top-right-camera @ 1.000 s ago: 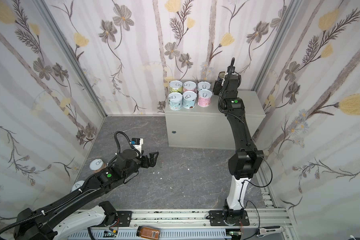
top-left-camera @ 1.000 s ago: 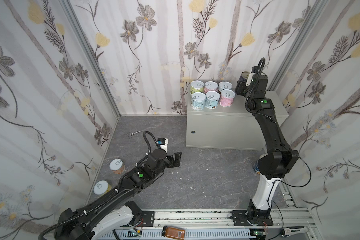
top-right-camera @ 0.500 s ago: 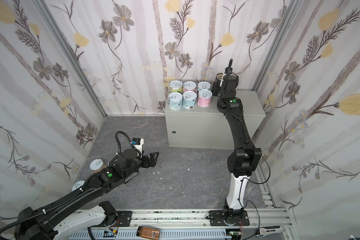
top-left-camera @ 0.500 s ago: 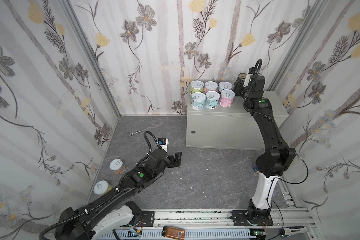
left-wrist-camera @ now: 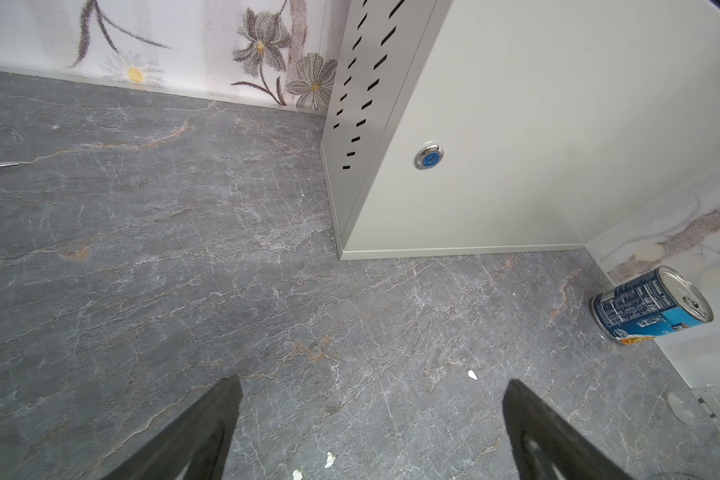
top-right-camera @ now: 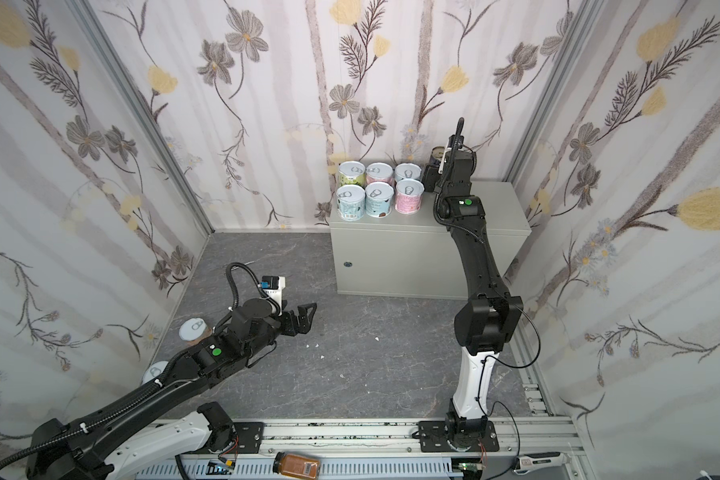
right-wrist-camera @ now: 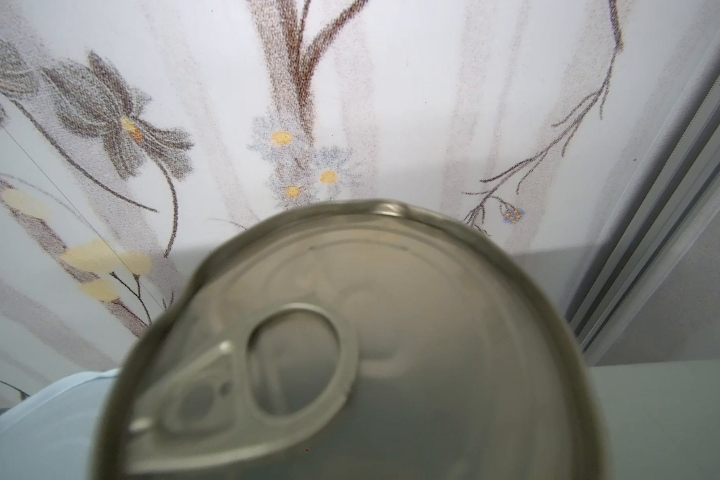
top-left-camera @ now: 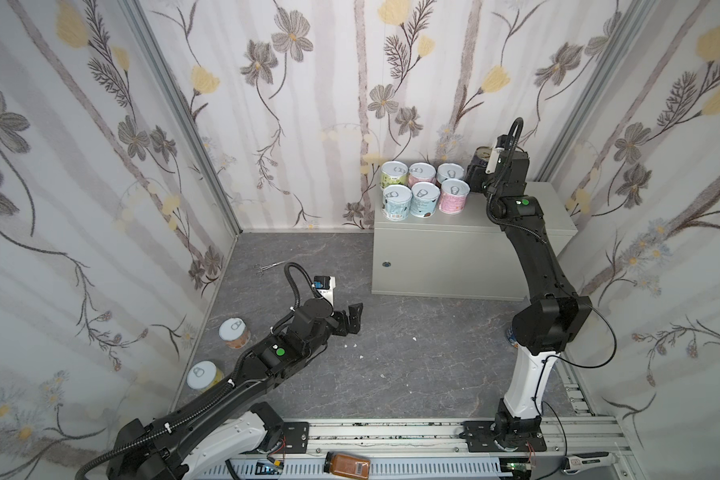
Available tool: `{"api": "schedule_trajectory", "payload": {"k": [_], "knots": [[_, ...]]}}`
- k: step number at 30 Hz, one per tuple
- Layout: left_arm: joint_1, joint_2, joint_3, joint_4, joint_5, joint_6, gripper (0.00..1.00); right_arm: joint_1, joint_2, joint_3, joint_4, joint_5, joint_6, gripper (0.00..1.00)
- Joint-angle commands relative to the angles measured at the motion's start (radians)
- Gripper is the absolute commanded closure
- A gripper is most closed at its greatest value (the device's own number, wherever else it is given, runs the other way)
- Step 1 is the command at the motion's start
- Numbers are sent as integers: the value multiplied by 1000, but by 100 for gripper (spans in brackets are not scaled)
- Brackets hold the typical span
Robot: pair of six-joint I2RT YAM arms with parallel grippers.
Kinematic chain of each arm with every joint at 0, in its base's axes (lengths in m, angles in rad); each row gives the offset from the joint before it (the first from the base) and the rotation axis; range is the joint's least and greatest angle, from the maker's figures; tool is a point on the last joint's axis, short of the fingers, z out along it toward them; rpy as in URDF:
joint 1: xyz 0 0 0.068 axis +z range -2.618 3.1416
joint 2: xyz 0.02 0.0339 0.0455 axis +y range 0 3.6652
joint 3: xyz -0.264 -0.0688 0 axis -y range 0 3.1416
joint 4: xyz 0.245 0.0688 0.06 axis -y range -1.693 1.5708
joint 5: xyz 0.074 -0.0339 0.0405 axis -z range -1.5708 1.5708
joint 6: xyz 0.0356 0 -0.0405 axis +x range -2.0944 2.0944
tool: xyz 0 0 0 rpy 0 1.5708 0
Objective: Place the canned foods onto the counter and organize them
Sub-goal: 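Lower the dark blue can beside the pastel cans and open the right gripper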
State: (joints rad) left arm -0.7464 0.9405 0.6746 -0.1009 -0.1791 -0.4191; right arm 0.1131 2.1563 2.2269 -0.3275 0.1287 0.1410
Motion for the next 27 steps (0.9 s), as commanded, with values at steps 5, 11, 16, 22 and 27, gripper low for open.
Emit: {"api": "schedule_trajectory", "payload": {"k": [5, 11, 16, 22, 27], "knots": [[0, 1, 0, 35, -5, -7, 0, 8, -20, 13, 66, -16, -11, 26], [1, -3, 0, 34, -4, -3, 0, 10, -26, 13, 61, -4, -27, 20], [1, -5, 2, 34, -2, -4, 0, 10, -29, 13, 65, -7, -31, 17], [1, 4, 11, 35, 0, -3, 0, 10, -39, 13, 65, -5, -38, 14], [0, 12, 18, 35, 3, -1, 0, 10, -56, 13, 65, -2, -47, 13]]}}
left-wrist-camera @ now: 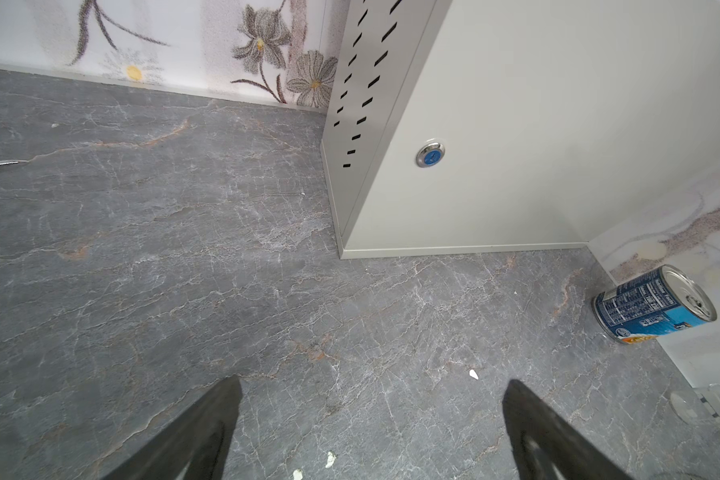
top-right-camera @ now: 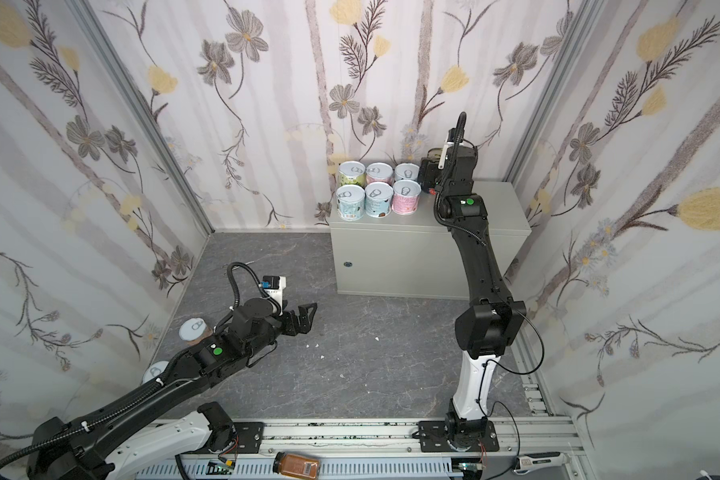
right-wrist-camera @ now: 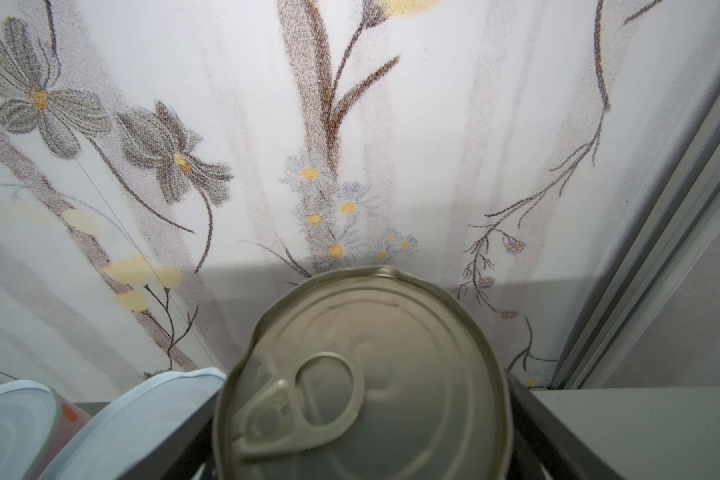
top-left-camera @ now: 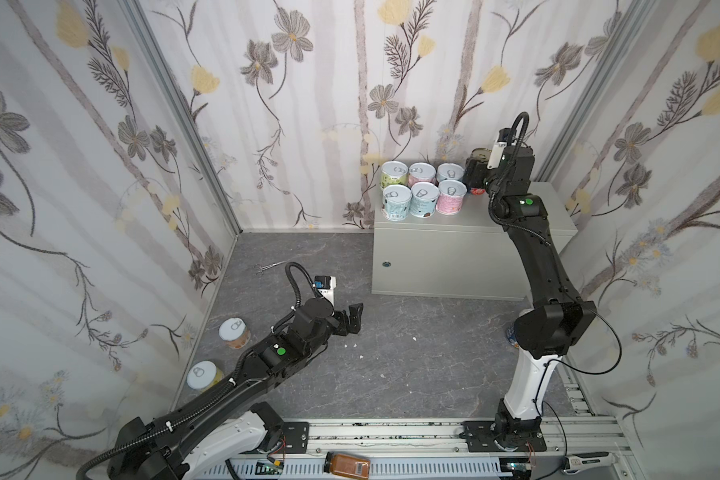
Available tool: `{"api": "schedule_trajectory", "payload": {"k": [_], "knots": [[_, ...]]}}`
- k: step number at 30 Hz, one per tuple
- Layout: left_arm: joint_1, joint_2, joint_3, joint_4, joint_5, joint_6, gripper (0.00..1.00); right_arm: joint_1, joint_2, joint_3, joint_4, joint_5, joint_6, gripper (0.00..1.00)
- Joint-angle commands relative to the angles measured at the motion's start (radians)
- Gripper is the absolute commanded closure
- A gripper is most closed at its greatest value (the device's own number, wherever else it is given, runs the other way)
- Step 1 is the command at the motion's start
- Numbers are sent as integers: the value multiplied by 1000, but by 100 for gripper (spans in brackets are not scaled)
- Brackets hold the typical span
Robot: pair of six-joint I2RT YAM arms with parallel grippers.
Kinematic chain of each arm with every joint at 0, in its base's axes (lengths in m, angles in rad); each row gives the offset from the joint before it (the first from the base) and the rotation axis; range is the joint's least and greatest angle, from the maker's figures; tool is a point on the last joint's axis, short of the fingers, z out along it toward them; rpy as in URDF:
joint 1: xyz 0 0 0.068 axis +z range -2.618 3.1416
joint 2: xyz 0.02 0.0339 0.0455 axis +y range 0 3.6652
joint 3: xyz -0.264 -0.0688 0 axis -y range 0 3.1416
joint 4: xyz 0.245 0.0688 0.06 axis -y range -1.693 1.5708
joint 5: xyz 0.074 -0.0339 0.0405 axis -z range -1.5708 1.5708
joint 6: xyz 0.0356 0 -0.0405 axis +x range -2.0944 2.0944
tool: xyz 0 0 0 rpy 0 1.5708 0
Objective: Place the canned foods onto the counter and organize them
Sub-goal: 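Lower the dark blue can beside the pastel cans and open the right gripper, then withdraw the right gripper down toward the blue soup can on the floor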
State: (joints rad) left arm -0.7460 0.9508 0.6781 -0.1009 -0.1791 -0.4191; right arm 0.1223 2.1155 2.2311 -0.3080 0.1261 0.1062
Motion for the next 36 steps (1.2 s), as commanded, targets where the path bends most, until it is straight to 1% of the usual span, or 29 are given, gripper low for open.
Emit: {"api": "schedule_trajectory", "payload": {"k": [1, 10, 14, 17, 20, 24, 28, 32, 36], "knots": [[0, 2, 14, 35, 3, -1, 0, 0, -19, 9, 46, 1, -13, 12], [0, -14, -9, 35, -2, -7, 0, 2, -78, 9, 28, 1, -7, 10], [0, -30, -20, 35, -10, -6, 0, 8, -127, 6, -10, 22, -1, 9], [0, -45, -28, 35, -13, -9, 0, 19, -182, -26, -28, 50, 2, 8], [0, -66, -37, 33, -14, -15, 0, 30, -277, -134, -3, 75, 12, 7], [-3, -103, -63, 35, -27, -23, 0, 33, -434, -318, 54, 99, 66, 6], [-4, -128, -97, 35, -34, -34, 0, 33, -577, -467, 53, 115, 107, 6], [-9, -131, -108, 36, -38, -51, 0, 33, -701, -640, 77, 136, 127, 7], [-19, -120, -112, 41, -52, -59, 0, 33, -814, -801, 102, 183, 135, 5]]}}
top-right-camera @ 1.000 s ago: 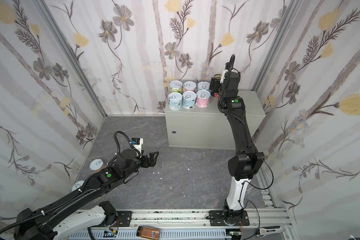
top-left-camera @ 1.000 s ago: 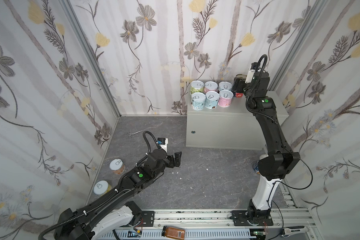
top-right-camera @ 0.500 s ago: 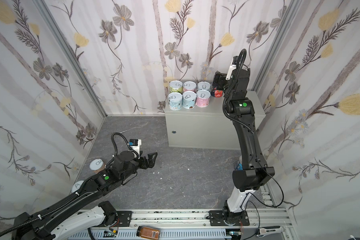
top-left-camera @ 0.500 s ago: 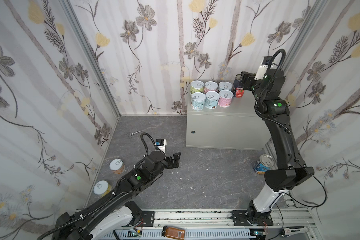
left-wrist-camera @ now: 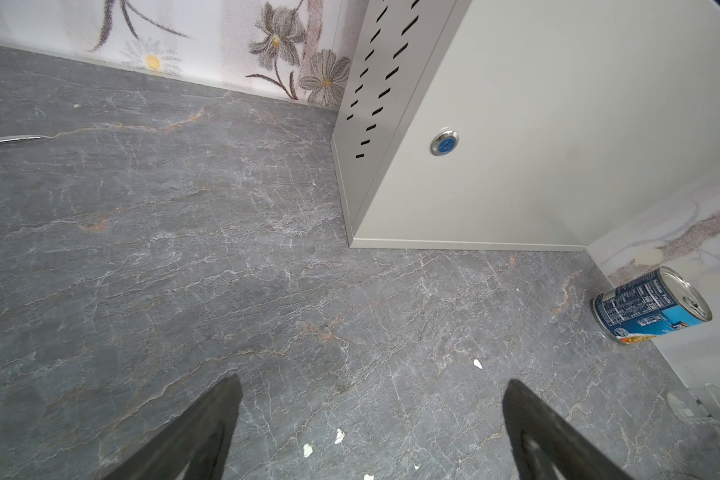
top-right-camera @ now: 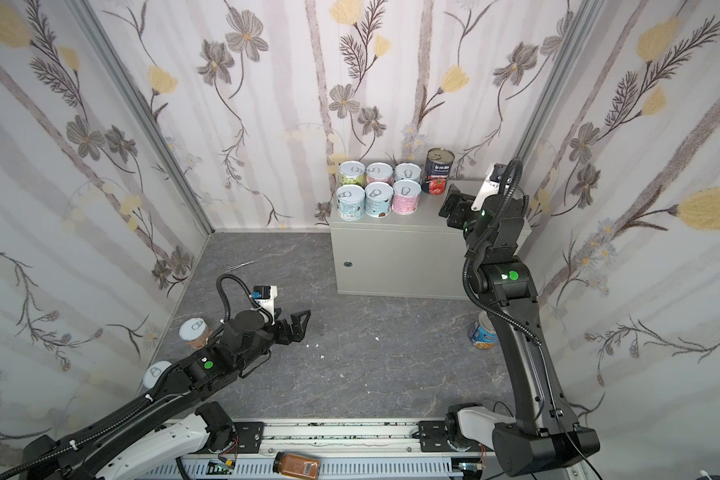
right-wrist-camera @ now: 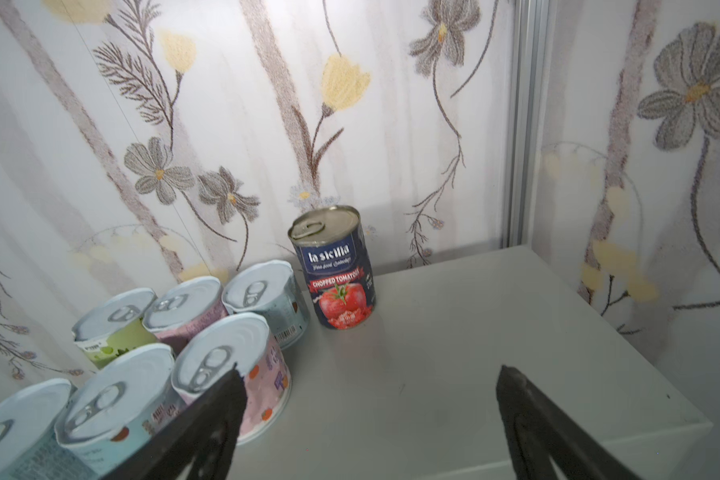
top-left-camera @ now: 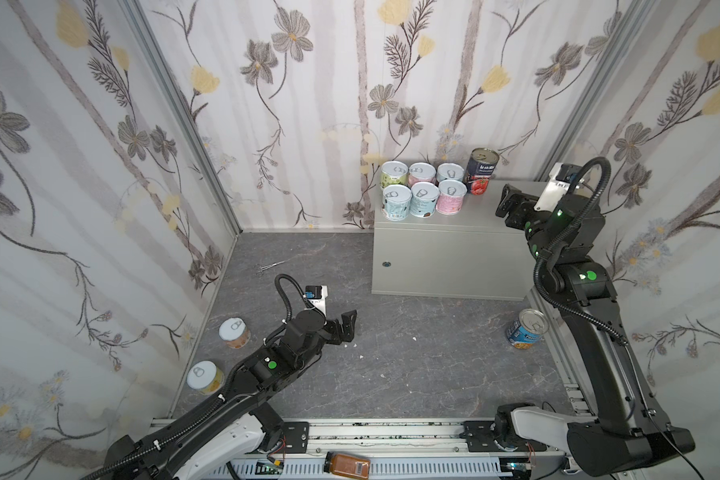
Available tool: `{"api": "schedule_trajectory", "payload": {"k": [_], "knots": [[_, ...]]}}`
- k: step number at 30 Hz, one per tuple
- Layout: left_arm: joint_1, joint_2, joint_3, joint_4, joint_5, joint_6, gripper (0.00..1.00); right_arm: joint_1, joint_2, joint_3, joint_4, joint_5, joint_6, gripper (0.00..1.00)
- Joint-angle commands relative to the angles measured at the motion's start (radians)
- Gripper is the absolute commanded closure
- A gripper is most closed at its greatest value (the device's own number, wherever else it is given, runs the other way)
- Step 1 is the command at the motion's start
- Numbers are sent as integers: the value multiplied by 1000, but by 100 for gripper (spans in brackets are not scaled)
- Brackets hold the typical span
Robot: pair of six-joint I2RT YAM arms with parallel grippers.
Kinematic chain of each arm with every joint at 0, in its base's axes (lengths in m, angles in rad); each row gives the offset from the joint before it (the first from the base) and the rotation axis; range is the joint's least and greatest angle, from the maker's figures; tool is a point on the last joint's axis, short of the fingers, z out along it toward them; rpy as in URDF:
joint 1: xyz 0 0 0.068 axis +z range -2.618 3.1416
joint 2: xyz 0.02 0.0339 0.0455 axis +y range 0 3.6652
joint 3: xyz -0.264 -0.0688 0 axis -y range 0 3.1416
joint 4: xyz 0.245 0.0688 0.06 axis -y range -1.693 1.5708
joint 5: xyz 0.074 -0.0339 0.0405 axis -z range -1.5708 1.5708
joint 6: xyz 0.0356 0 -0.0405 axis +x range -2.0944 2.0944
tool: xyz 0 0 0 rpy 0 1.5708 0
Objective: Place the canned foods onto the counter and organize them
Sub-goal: 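Withdraw the right gripper down toward the blue soup can on the floor, then lower the right gripper over the blue soup can top and close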
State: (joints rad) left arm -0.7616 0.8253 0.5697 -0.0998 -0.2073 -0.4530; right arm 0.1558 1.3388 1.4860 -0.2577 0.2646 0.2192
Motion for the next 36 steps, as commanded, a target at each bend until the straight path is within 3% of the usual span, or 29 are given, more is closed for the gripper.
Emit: {"api": "schedule_trajectory", "payload": {"k": [1, 13, 21, 29, 36], "knots": [[-6, 8, -5, 40, -27, -27, 0, -1, -61, -90, 49, 57, 27, 4], [-15, 52, -2, 50, -50, -44, 0, -2, -318, -483, 17, 191, 163, 0], [-18, 77, 2, 51, -45, -46, 0, -1, -503, -724, -23, 379, 402, 0], [-21, 88, -8, 52, -42, -49, 0, 5, -468, -910, -87, 598, 646, 0], [-24, 77, -11, 50, -43, -53, 0, 22, -363, -1014, -41, 673, 815, 0]]}}
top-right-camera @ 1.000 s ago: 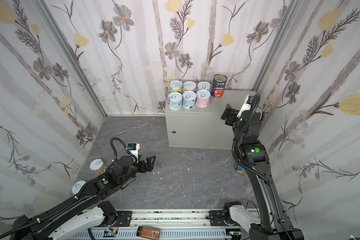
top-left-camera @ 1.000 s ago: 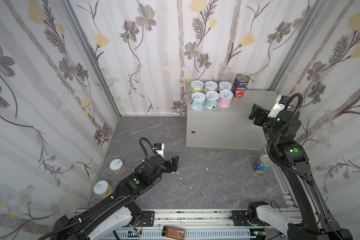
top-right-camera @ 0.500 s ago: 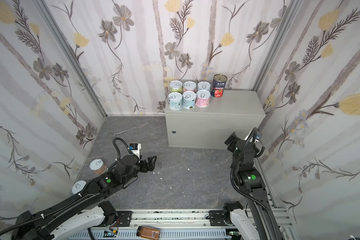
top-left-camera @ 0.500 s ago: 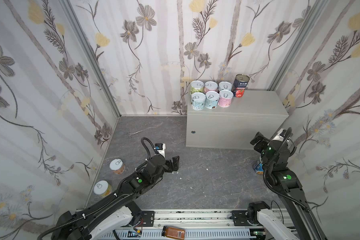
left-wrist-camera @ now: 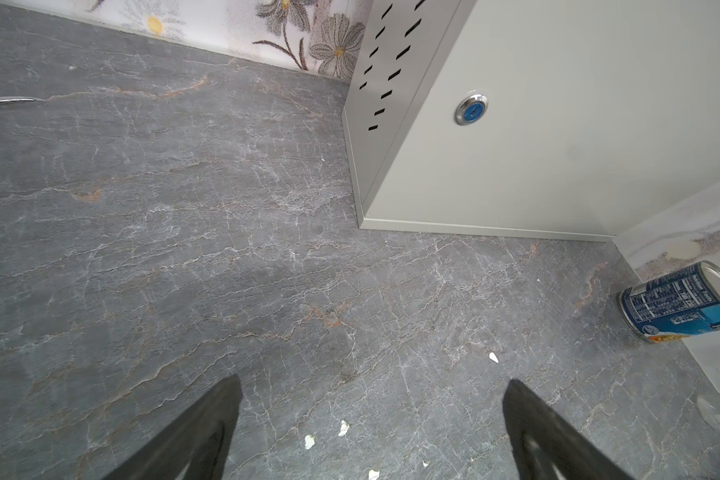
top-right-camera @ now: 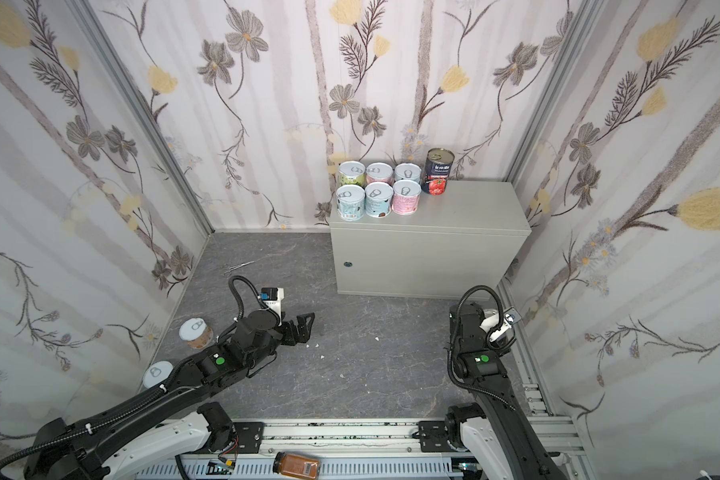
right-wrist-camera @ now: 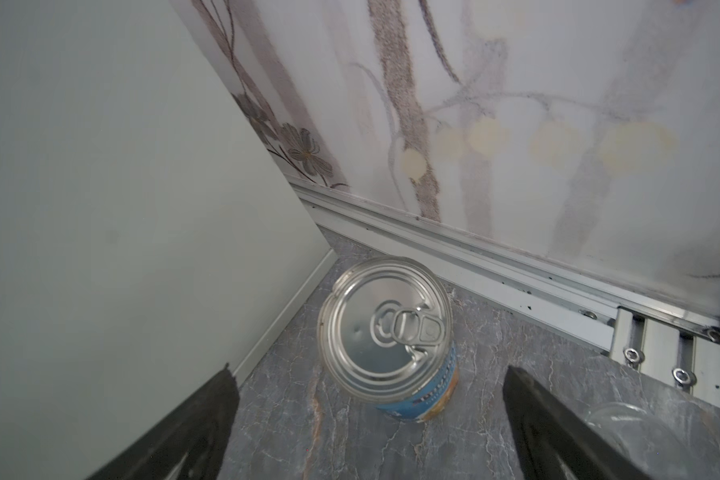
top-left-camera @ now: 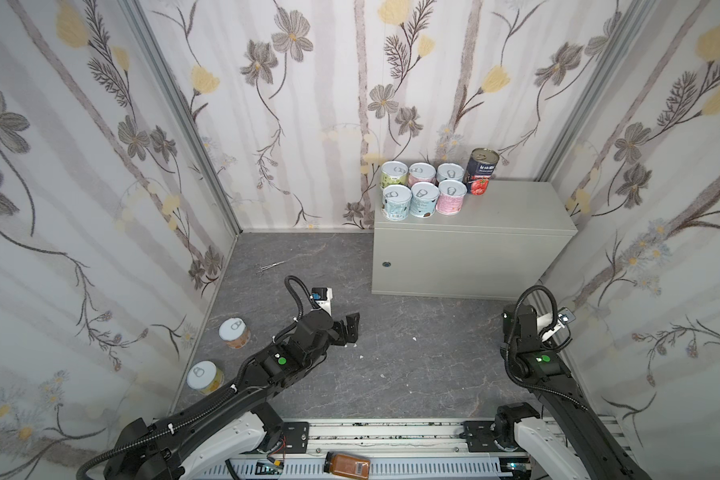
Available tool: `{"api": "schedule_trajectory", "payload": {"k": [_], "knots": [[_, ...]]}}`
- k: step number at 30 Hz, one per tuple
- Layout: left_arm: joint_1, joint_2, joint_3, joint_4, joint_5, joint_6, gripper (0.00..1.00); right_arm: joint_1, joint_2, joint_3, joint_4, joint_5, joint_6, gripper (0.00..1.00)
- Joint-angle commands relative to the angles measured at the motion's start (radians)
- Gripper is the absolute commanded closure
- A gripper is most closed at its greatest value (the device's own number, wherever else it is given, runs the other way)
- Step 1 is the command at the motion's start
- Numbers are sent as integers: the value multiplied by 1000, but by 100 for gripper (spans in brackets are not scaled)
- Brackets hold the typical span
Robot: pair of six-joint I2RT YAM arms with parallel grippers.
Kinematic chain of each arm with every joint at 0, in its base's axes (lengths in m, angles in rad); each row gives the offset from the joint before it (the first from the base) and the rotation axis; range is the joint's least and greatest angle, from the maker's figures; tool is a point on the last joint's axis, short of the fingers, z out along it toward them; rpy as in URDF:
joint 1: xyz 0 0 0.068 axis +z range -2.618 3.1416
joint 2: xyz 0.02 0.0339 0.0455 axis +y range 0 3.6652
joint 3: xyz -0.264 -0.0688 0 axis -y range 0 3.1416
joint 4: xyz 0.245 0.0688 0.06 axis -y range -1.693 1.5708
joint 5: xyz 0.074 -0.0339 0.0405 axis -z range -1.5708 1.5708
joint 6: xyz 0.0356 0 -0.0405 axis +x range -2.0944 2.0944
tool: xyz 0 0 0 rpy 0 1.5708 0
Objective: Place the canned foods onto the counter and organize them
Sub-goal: 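Lower the right gripper over the blue soup can top and close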
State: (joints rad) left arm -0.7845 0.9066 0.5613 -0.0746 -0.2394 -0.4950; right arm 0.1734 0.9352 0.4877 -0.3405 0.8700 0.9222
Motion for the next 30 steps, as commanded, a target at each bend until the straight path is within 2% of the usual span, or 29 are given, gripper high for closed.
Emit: {"api": "schedule_trajectory", "payload": {"k": [1, 4, 7, 11, 15, 18, 30], "knots": [[-1, -6, -2, 25, -10, -12, 0, 6, 77, -14, 42, 72, 134, 0], [-2, -10, -4, 25, -9, -11, 0, 11, 180, 43, -51, 84, 241, 0], [-2, -11, -3, 24, -7, -10, 0, 23, 257, 94, -92, 86, 293, 0], [-3, -11, -2, 24, -4, -7, 0, 25, 344, 126, -99, 26, 314, 0], [-3, -14, -2, 24, -2, -7, 0, 14, 403, 157, -113, 27, 319, 0], [-2, -12, -8, 24, -3, -5, 0, -13, 410, 161, -105, 12, 304, 0], [-2, 3, -8, 30, -12, 14, 0, -158, 417, 160, 31, -112, 87, 0]]}}
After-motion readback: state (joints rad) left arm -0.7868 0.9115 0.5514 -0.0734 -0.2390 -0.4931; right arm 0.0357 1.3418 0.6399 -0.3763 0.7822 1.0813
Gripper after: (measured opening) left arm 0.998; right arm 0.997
